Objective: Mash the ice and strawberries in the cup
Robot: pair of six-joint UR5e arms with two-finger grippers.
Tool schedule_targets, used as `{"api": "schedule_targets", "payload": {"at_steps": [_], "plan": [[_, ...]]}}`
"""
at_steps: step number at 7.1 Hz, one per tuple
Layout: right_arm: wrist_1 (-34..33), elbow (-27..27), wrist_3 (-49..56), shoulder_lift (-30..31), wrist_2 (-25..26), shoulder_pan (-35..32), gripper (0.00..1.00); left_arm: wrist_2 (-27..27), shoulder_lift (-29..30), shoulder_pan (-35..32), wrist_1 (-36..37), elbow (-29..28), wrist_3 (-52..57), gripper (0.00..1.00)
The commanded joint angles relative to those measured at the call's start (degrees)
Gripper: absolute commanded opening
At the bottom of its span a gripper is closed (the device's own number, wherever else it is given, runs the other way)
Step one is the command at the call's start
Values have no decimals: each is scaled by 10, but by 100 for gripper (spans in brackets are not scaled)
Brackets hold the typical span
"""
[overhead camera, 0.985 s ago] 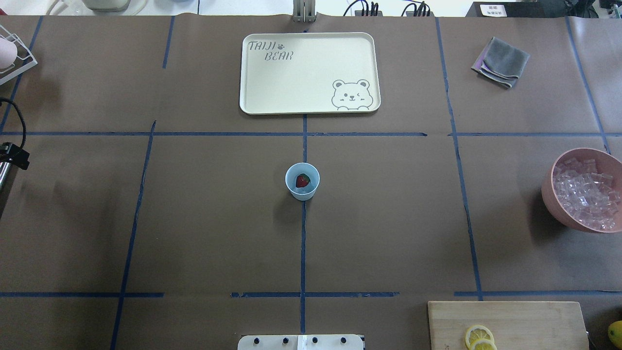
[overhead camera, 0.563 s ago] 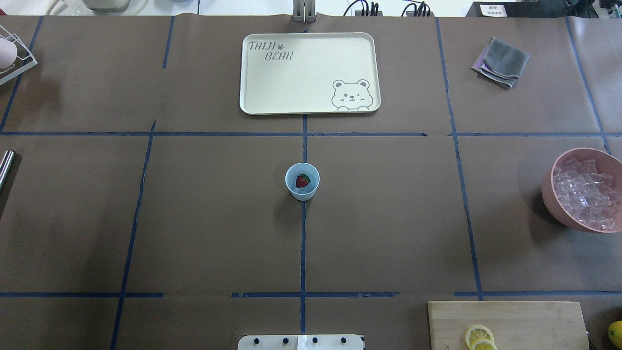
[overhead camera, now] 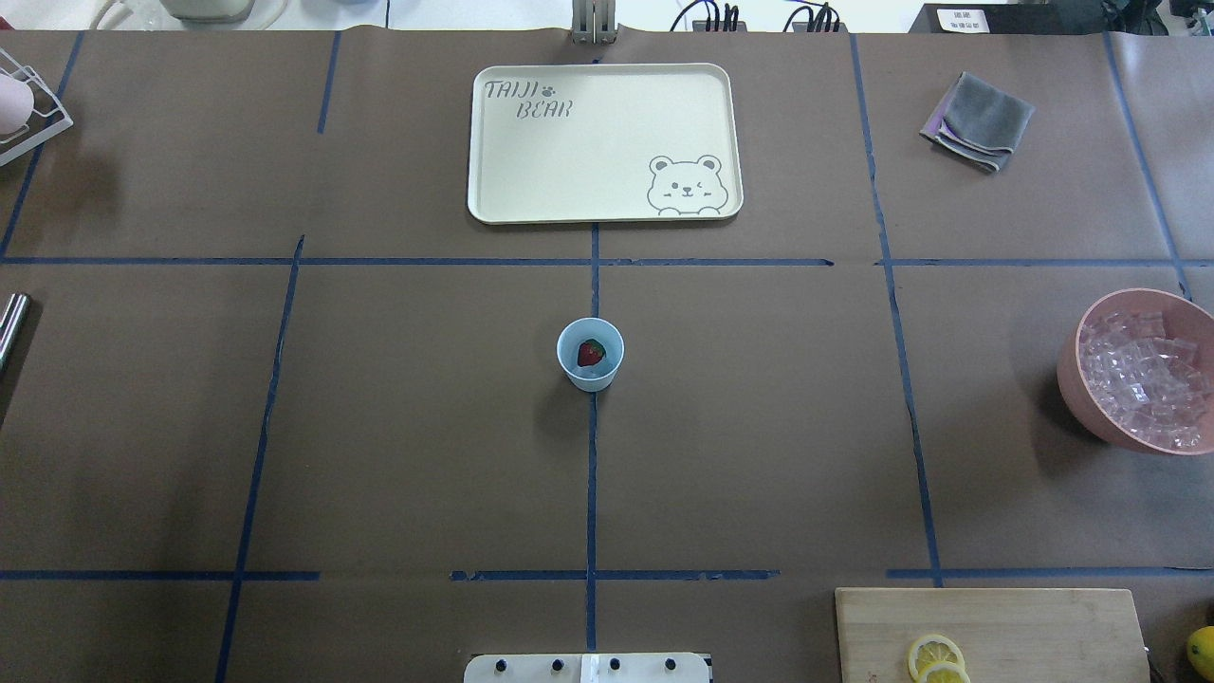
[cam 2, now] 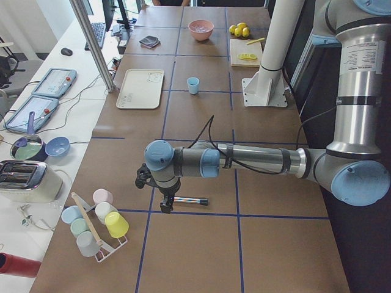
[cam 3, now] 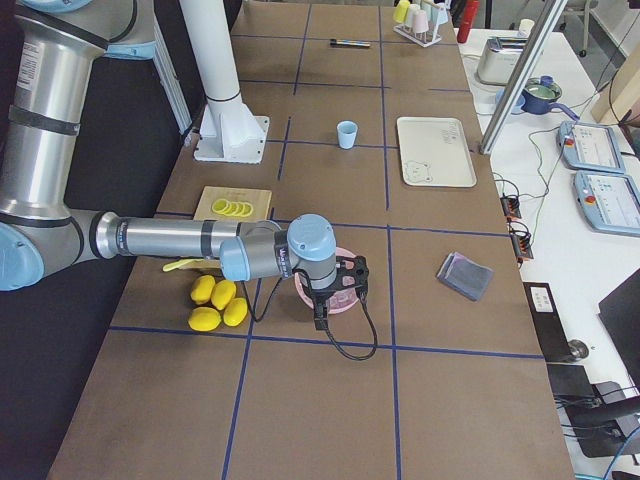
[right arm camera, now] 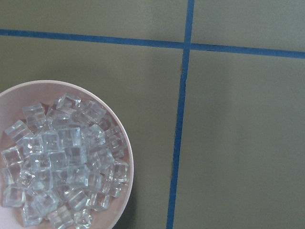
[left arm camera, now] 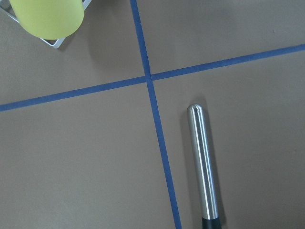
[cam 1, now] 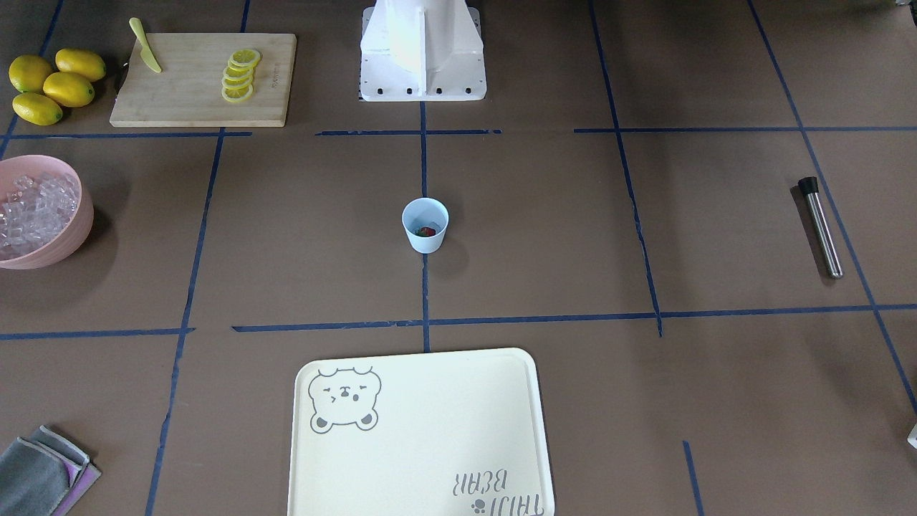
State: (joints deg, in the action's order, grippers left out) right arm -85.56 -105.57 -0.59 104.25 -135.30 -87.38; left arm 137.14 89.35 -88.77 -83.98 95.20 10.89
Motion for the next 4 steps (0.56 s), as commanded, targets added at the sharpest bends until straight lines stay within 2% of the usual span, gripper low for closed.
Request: {"api": "schedule_targets", "payload": {"at_steps": [1, 4], "plan": [[-63, 0, 58, -26, 9, -11, 99, 1, 6, -2, 37, 14, 0, 100], [-61, -1, 52, -28, 6, -10, 99, 0, -9, -3, 67, 68, -5, 100]]}}
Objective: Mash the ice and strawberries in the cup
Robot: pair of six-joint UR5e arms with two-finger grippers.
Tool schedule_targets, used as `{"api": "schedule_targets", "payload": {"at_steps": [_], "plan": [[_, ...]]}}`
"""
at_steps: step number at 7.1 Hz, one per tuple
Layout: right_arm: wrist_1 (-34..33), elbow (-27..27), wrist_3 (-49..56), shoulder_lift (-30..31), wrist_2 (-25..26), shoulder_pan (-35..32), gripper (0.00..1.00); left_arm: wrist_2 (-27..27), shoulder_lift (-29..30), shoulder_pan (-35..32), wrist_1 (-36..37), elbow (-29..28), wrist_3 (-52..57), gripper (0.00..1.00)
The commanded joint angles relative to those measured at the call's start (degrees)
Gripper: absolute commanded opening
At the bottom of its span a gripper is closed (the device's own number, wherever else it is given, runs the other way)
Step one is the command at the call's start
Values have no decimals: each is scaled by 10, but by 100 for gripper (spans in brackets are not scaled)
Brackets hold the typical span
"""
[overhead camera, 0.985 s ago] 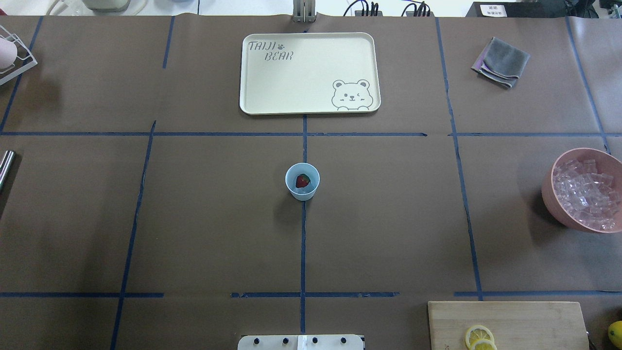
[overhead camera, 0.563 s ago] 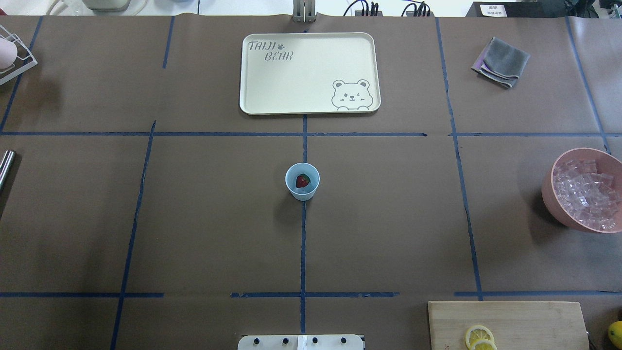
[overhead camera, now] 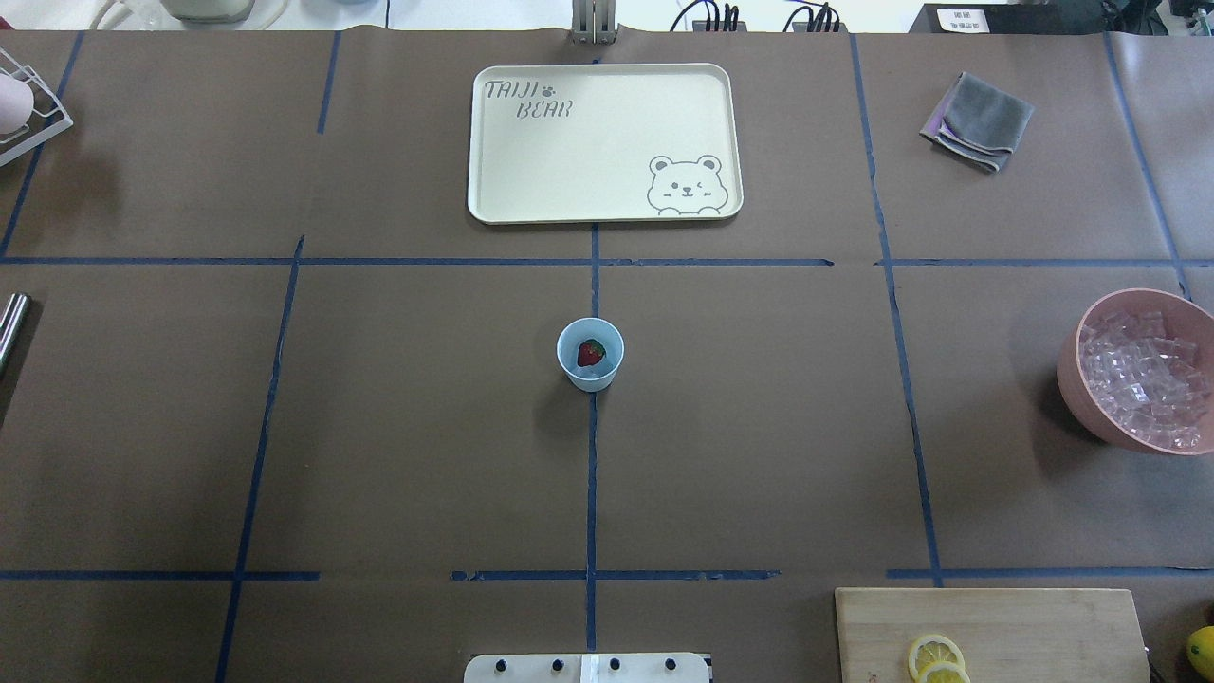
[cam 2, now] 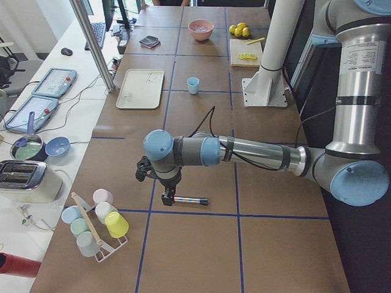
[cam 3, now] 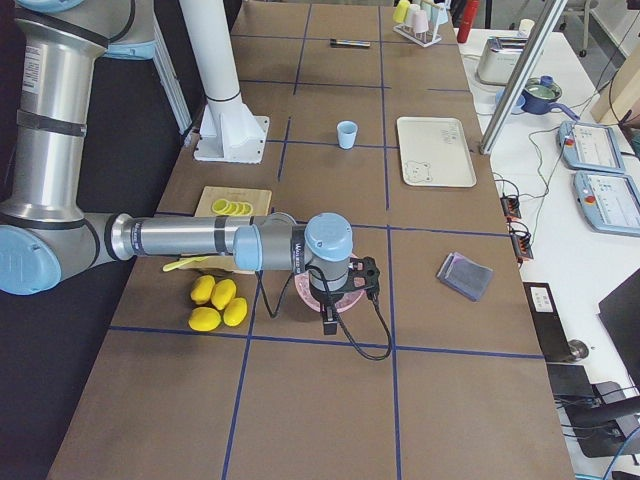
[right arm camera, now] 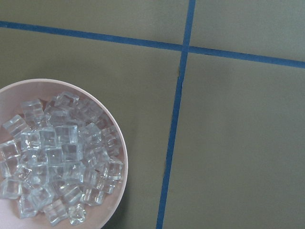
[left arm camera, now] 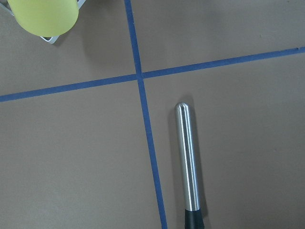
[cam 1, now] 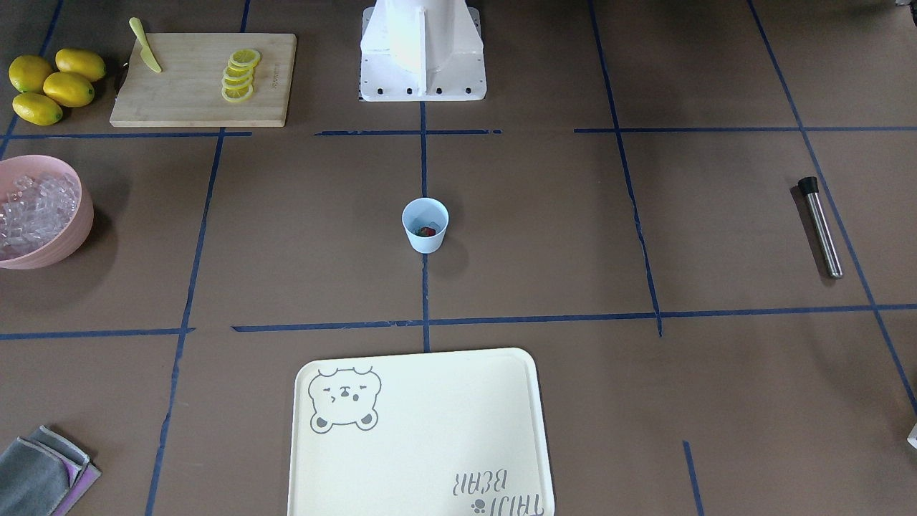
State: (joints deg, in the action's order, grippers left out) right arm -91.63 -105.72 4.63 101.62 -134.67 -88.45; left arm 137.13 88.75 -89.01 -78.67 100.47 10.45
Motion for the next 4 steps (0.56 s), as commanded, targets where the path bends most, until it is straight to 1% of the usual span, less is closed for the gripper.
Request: {"api": "schedule_targets", "payload": {"at_steps": [1, 3, 4], "plan": [[-1, 3, -1, -6, -2, -1, 99, -4, -12, 2, 13, 28, -2, 100], [-1, 1, -1, -5, -4, -1, 99, -5, -6, 2, 14, 30, -2, 100], [-2, 3, -1, -5, -4, -1, 99, -15, -12, 1, 14, 39, -2, 100]]}}
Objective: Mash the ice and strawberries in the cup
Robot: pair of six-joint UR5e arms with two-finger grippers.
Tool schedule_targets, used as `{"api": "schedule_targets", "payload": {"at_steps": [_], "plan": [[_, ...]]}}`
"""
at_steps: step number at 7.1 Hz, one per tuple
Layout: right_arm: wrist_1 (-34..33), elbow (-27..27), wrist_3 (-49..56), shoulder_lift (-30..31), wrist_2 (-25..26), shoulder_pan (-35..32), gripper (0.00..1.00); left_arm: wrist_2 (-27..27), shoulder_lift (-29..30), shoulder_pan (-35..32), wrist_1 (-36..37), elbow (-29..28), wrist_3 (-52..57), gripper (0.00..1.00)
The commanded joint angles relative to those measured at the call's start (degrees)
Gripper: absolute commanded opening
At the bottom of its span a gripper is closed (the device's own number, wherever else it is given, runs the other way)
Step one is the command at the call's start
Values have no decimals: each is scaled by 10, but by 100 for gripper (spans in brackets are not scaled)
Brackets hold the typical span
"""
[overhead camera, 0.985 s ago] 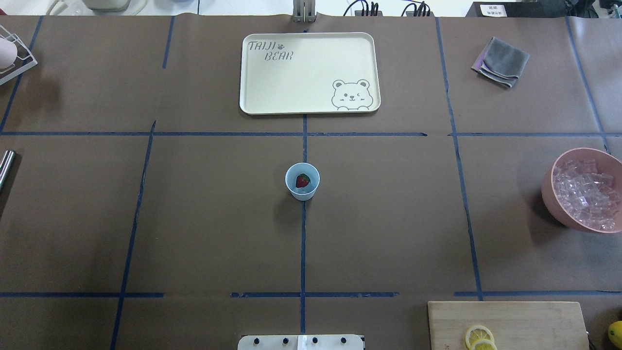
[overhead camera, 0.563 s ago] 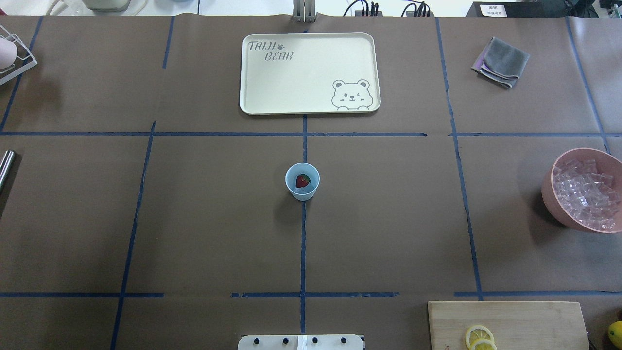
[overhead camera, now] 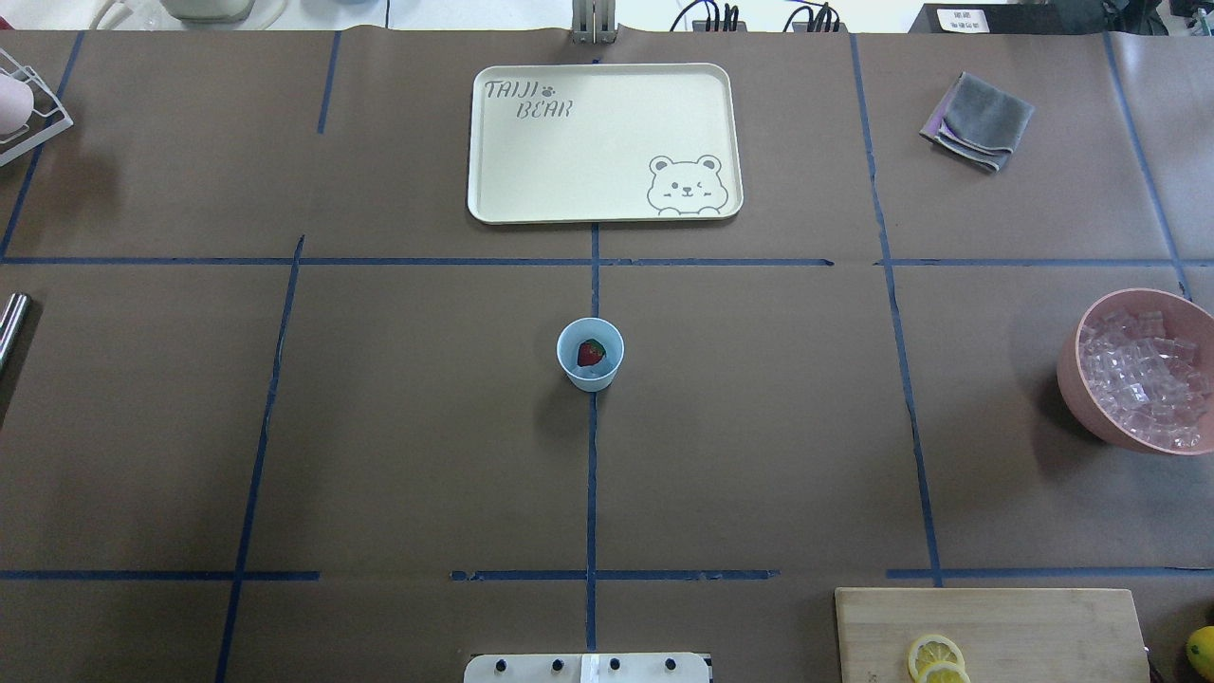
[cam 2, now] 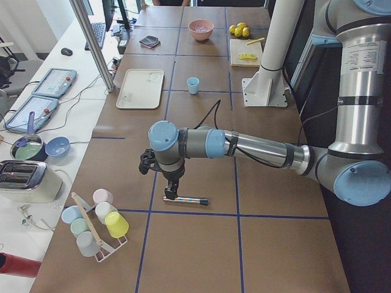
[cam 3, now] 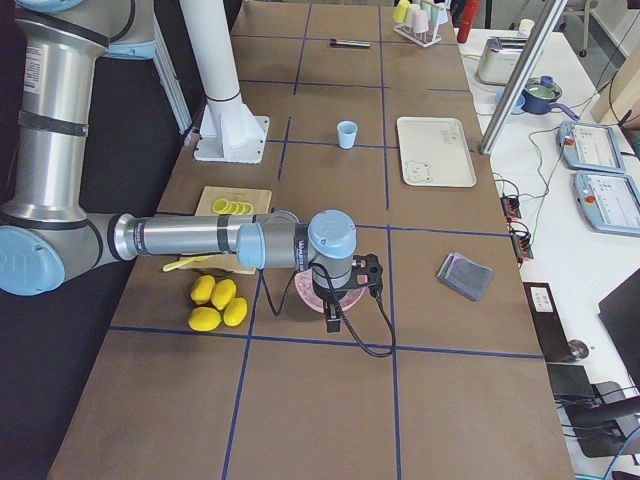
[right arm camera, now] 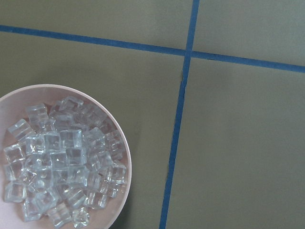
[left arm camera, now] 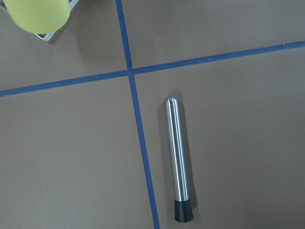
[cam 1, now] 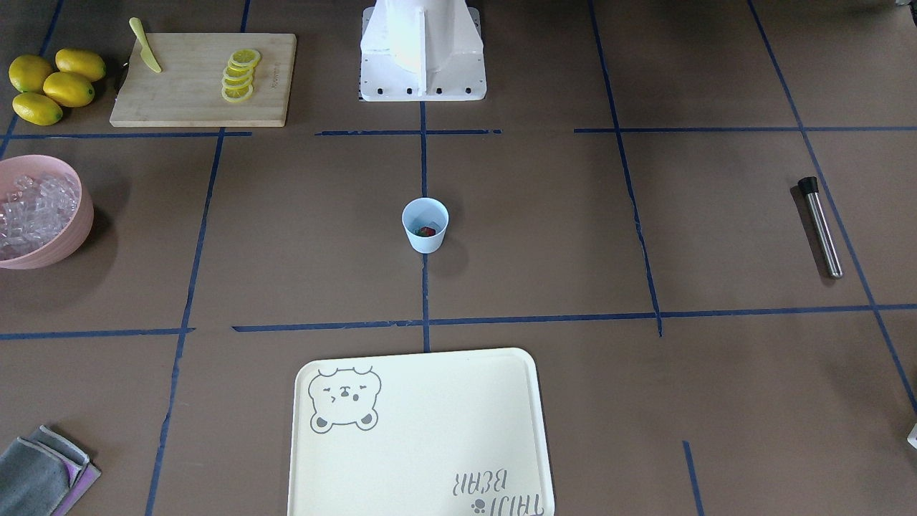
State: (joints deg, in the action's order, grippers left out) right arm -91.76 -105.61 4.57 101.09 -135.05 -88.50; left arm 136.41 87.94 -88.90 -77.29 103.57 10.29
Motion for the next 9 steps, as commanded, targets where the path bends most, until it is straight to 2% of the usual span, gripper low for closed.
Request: {"api": "schedule_targets", "payload": {"at_steps": [1, 3, 5, 9], "plan": [[-3, 2, 0, -3, 0, 0, 99, -14, -26, 0, -2, 13, 2, 100], [-11, 67, 7, -43, -4, 0, 99, -9, -48, 0, -9, 15, 0, 100], [-20, 78, 8, -77, -6, -7, 99, -8, -45, 0, -7, 20, -31, 100], [-21, 88, 10, -79, -9, -5, 99, -14, -51, 2, -8, 36, -52, 100]]}}
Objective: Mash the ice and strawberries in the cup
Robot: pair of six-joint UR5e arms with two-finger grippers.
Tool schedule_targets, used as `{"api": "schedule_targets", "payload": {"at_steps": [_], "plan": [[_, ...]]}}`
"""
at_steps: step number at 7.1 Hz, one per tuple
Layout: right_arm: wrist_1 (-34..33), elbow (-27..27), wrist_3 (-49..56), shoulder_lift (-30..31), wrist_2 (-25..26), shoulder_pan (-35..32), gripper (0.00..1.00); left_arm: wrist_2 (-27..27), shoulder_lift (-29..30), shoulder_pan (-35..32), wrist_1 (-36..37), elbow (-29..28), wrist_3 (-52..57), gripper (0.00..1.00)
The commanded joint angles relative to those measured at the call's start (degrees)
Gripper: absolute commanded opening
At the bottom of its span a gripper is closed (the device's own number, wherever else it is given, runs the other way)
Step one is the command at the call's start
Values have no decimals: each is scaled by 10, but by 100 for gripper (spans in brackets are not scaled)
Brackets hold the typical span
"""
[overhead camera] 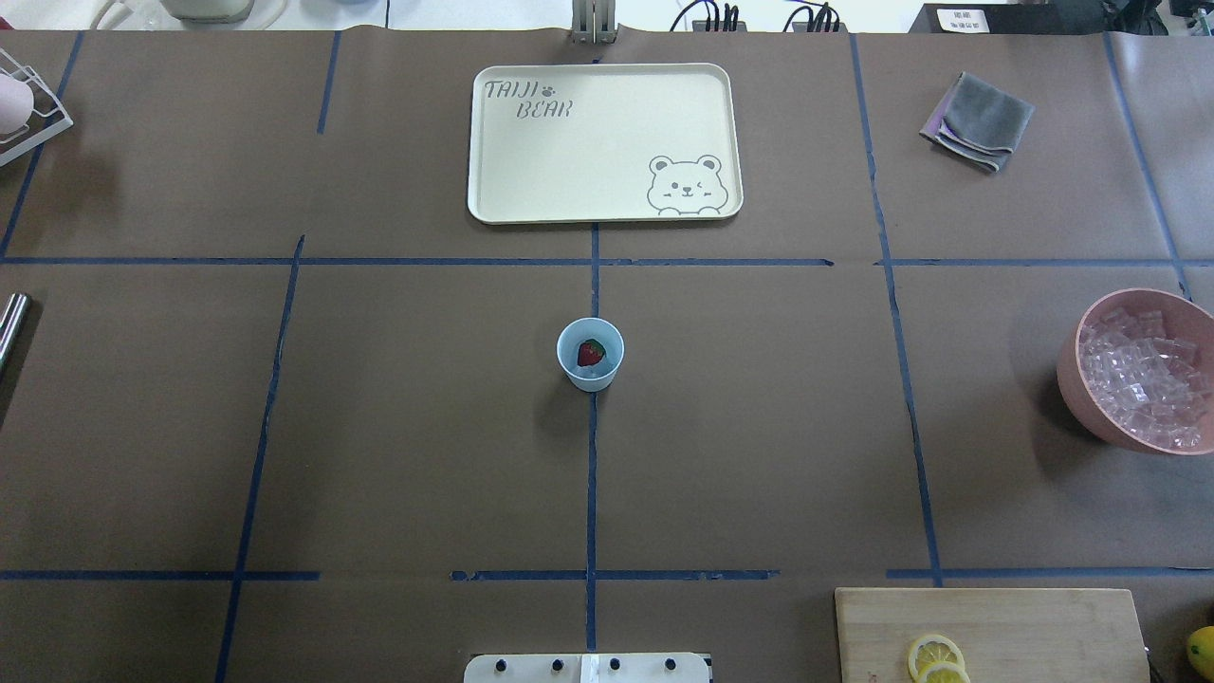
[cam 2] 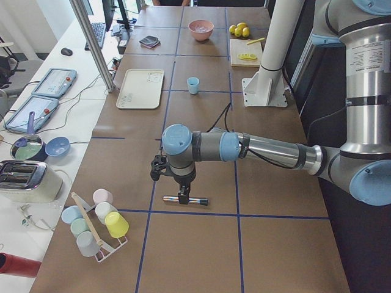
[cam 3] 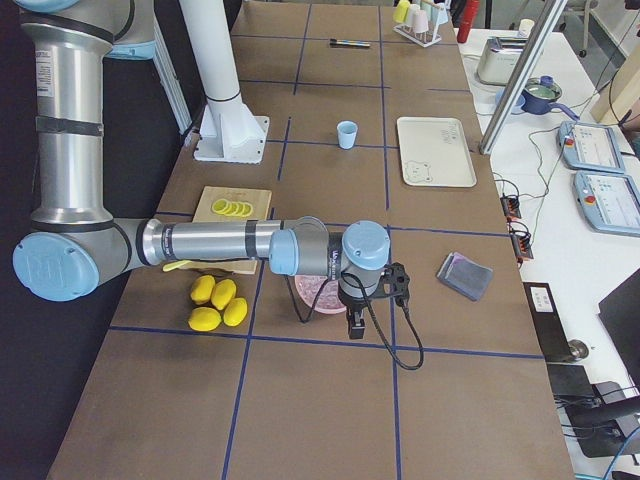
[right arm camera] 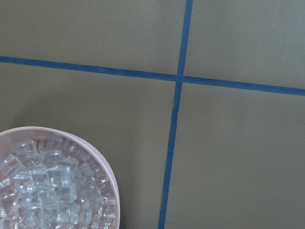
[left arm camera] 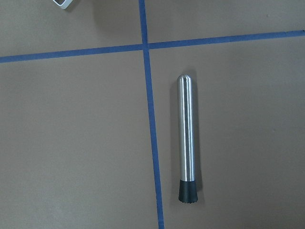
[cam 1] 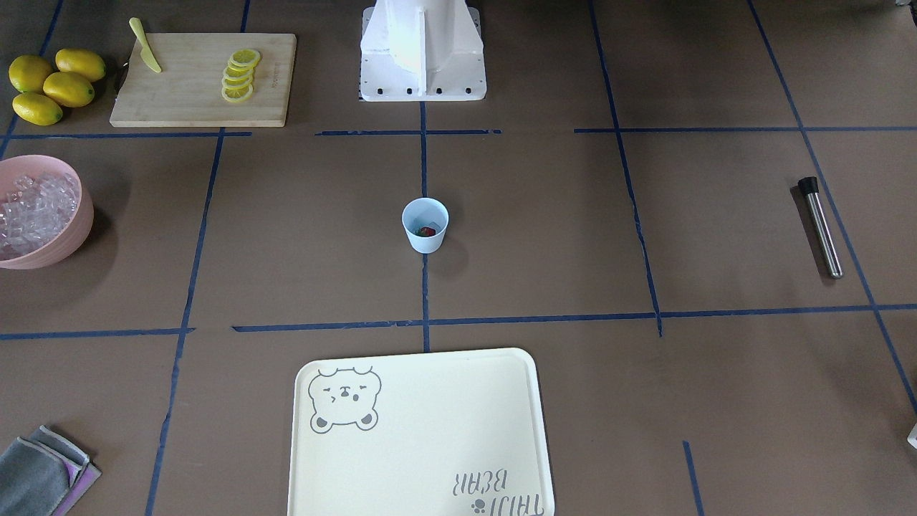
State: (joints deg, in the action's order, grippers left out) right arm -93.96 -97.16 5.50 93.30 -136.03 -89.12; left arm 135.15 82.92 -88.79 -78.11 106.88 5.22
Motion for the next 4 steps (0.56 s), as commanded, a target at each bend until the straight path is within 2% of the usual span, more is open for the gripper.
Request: {"api": "schedule_targets", "payload": {"at_steps": [1, 4], "plan": [[2, 6, 1, -2, 1, 1, 99, -2, 4, 2, 1, -7, -2, 100], [7, 17, 1, 1, 2, 1, 99, -1, -2, 2, 1, -9, -2, 100]]}}
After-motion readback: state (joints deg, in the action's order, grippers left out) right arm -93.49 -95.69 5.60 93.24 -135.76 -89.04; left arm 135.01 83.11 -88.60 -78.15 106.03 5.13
